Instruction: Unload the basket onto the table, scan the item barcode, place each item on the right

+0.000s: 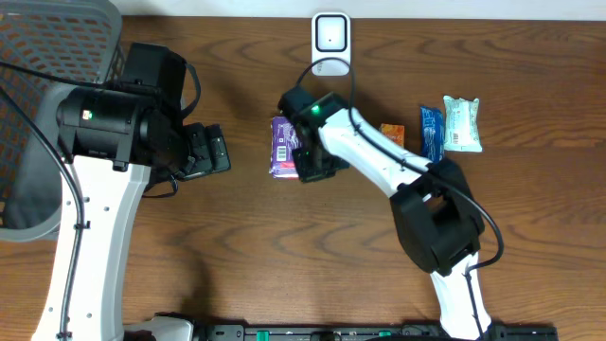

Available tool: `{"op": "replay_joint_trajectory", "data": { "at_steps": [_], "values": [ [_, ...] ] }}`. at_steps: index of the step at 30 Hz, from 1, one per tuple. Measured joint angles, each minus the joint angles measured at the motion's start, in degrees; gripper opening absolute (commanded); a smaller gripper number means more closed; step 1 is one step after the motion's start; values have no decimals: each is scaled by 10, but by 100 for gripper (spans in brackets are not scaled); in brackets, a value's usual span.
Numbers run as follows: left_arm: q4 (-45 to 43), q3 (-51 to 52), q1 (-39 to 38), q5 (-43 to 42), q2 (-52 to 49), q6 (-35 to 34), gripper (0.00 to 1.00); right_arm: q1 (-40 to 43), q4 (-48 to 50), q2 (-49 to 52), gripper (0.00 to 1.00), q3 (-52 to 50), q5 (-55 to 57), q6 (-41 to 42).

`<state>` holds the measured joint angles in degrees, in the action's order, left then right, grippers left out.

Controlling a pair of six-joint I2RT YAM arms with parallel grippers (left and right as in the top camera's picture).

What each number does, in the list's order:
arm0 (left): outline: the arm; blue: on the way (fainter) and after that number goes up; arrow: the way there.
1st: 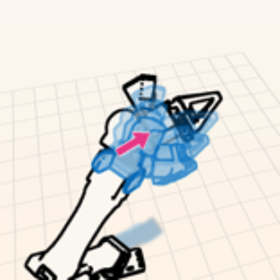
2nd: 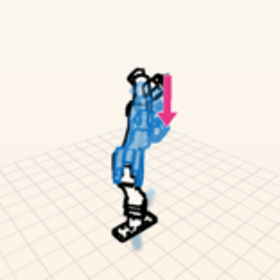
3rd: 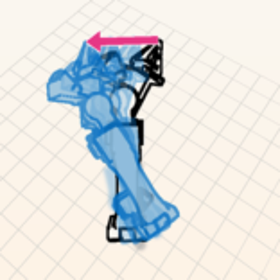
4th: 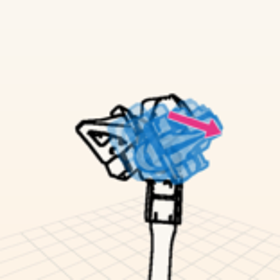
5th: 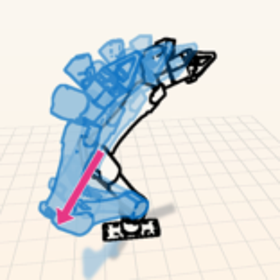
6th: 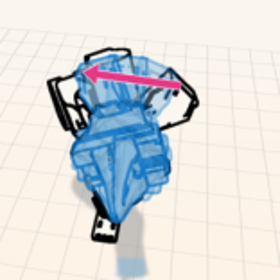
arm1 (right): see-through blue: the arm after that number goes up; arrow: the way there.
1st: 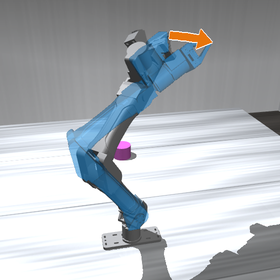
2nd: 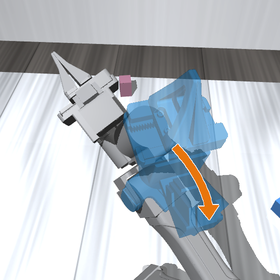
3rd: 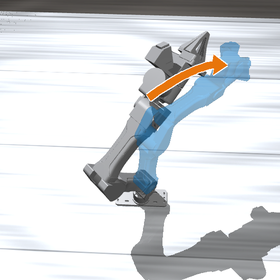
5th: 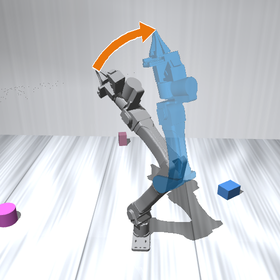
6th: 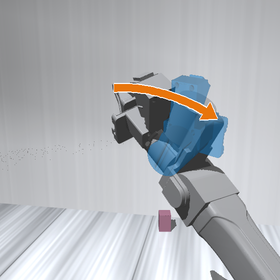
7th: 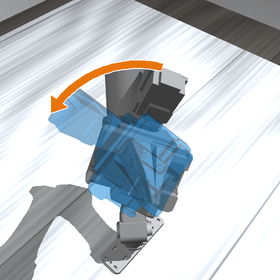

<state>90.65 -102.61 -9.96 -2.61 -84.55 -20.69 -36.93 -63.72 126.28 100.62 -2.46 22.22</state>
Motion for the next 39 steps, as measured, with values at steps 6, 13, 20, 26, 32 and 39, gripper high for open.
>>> {"op": "replay_joint_trajectory", "data": {
  "at_steps": [6, 13, 20, 26, 32, 39],
  "values": [
    [0, 0, 0, 0, 0, 0, 98, 26, -16, 0, 1, 17, 10, 10],
    [0, 0, 0, 0, 0, 0, 98, 46, -109, -18, 53, 74, 28, 18],
    [0, 0, 0, 0, 0, 0, 98, 117, -172, -129, 99, 93, 108, 17],
    [0, 0, 0, 0, 0, 0, 98, 231, -198, -177, 99, 100, 141, 17],
    [0, 0, 0, 0, 0, 0, 98, 337, -179, -175, 99, 66, 150, 17],
    [0, 0, 0, 0, 0, 0, 98, 456, -82, -175, 99, -28, 109, -24]
  ]
}}
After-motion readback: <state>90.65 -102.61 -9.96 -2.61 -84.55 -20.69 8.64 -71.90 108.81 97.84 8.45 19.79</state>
